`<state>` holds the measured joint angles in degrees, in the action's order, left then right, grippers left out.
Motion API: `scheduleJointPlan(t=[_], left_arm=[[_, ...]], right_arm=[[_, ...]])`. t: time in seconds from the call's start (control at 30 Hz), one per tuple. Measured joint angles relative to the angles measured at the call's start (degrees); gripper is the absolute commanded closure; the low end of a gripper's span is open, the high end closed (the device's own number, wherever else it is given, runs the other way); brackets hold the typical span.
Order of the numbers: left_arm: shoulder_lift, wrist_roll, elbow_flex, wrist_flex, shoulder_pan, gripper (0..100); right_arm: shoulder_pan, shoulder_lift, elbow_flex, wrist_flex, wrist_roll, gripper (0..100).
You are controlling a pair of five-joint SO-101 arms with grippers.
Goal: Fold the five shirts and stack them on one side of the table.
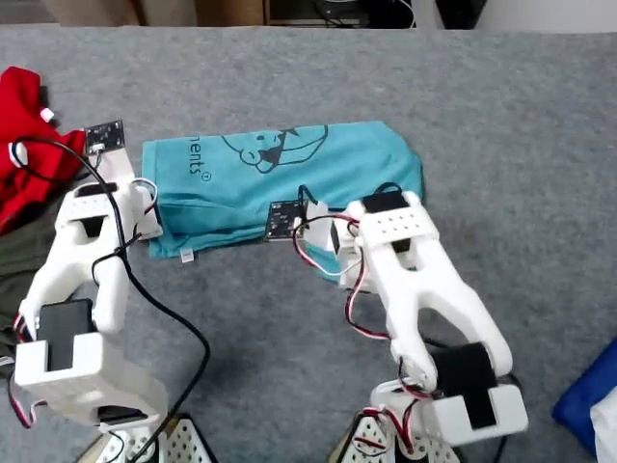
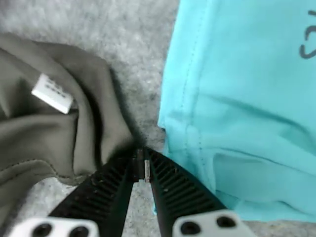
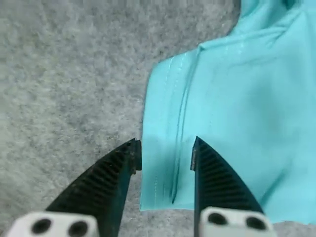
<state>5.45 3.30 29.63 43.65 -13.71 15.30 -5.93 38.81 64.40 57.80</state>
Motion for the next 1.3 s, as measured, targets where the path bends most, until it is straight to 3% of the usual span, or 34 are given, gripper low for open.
scheduleJointPlan(t=[0.67, 0.87, 1.3], left_arm=[[0.09, 0.00, -0.35, 0.53, -0.09, 98], [0.09, 0.00, -0.35, 0.53, -0.09, 98], [0.09, 0.00, -0.35, 0.53, -0.09, 98]], right_arm=[[-0.26, 8.79, -0.62, -2.20, 0.53, 82.0], [-3.08, 9.41, -0.97, -1.93, 0.26, 99.5], [-4.84, 10.73, -1.14, -1.93, -4.04, 99.3]])
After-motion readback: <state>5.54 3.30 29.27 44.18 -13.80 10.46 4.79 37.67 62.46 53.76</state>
